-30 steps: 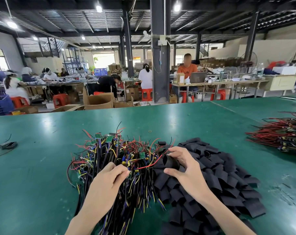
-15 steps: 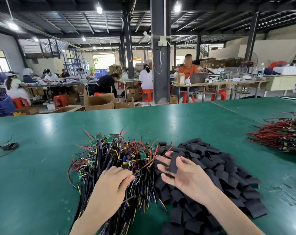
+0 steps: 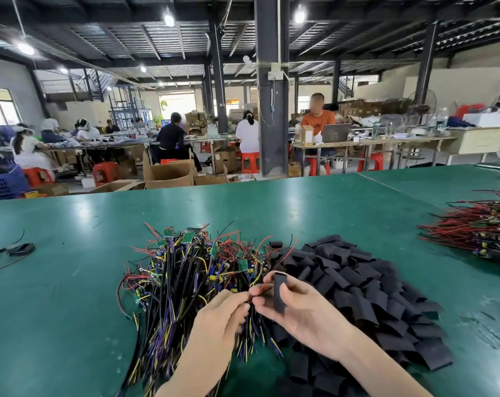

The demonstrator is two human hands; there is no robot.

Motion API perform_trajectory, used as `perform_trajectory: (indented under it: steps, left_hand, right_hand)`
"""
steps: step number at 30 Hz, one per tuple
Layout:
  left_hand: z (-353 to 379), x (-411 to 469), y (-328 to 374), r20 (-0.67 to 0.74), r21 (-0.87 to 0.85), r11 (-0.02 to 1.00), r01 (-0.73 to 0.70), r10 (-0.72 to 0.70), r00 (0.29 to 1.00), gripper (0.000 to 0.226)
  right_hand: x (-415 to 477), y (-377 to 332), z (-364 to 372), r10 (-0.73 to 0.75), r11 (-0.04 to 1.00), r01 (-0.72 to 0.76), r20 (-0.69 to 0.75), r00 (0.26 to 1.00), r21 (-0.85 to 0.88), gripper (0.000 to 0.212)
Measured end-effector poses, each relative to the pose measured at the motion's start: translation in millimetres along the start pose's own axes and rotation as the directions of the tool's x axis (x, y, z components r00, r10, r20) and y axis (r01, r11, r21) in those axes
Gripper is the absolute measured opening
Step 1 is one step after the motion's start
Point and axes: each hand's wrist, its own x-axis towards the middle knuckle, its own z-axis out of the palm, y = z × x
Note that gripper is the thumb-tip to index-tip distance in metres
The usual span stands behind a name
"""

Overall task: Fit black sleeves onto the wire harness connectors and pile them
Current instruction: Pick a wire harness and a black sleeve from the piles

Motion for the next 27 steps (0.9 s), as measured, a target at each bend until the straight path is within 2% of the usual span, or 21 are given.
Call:
perform_trajectory:
  steps: [2, 3, 4, 5, 6, 7, 8, 10, 13, 19, 22, 25, 27]
  left_hand:
    - [-1, 1, 2, -0.037, 0.016, 1.000, -0.021, 0.021, 0.999, 0.018]
    - [-2, 1, 2, -0.055, 0.024, 0.999, -0.023, 0.024, 0.998, 0.018]
    - [-4, 2, 2, -0.073, 0.024, 1.000, -0.015, 0.017, 0.997, 0.019]
    - [-6, 2, 1, -0.096, 0.016, 1.000, -0.009, 0.010, 0.995, 0.019]
    - [-8, 3, 1, -0.118, 0.001, 1.000, 0.000, 0.000, 0.993, 0.019]
    - [-9, 3, 1, -0.138, -0.021, 1.000, 0.007, -0.010, 0.990, 0.018]
    - [-10, 3, 1, -0.147, -0.047, 0.999, 0.012, -0.019, 0.989, 0.017]
    - [-10, 2, 2, -0.126, -0.079, 0.997, 0.015, -0.025, 0.992, 0.017]
    - [-9, 2, 3, -0.068, -0.068, 0.998, -0.002, -0.003, 0.998, 0.015]
    - [-5, 2, -4, -0.010, 0.034, 0.998, -0.056, 0.057, 0.998, 0.014]
    - [-4, 1, -8, 0.036, 0.109, 0.989, -0.104, 0.100, 0.994, 0.016]
    - [-5, -1, -11, 0.095, 0.211, 0.969, -0.125, 0.107, 0.990, 0.019]
    - [-5, -2, -12, 0.110, 0.261, 0.956, -0.137, 0.112, 0.988, 0.017]
  right_hand:
    - [1, 3, 0, -0.045, 0.992, 0.039, -0.049, 0.998, -0.118, 0.035]
    - [1, 3, -1, -0.100, 0.966, 0.071, -0.109, 0.989, -0.247, 0.032]
    - [1, 3, -2, -0.186, 0.888, 0.090, -0.174, 0.967, -0.451, 0.030]
    - [0, 1, -4, -0.290, 0.723, 0.072, -0.208, 0.934, -0.687, 0.032]
    - [0, 0, -6, -0.376, 0.507, 0.031, -0.188, 0.907, -0.861, 0.036]
    - [0, -1, -8, -0.427, 0.312, 0.003, -0.137, 0.894, -0.950, 0.041]
    - [0, -1, -10, -0.450, 0.175, -0.004, -0.083, 0.889, -0.985, 0.043]
    - [0, 0, -11, -0.470, 0.047, 0.023, -0.001, 0.883, -0.999, 0.047]
    - [0, 1, -9, -0.481, 0.011, 0.074, 0.059, 0.875, -0.997, 0.048]
    - [-2, 0, -4, -0.482, 0.069, 0.119, 0.071, 0.873, -0.991, 0.046]
    - [-3, 0, -4, -0.474, 0.050, 0.132, 0.093, 0.875, -0.990, 0.046]
    - [-4, 2, -6, -0.440, -0.070, 0.145, 0.161, 0.883, -0.987, 0.043]
    - [-4, 4, -5, -0.407, -0.234, 0.169, 0.254, 0.877, -0.957, 0.041]
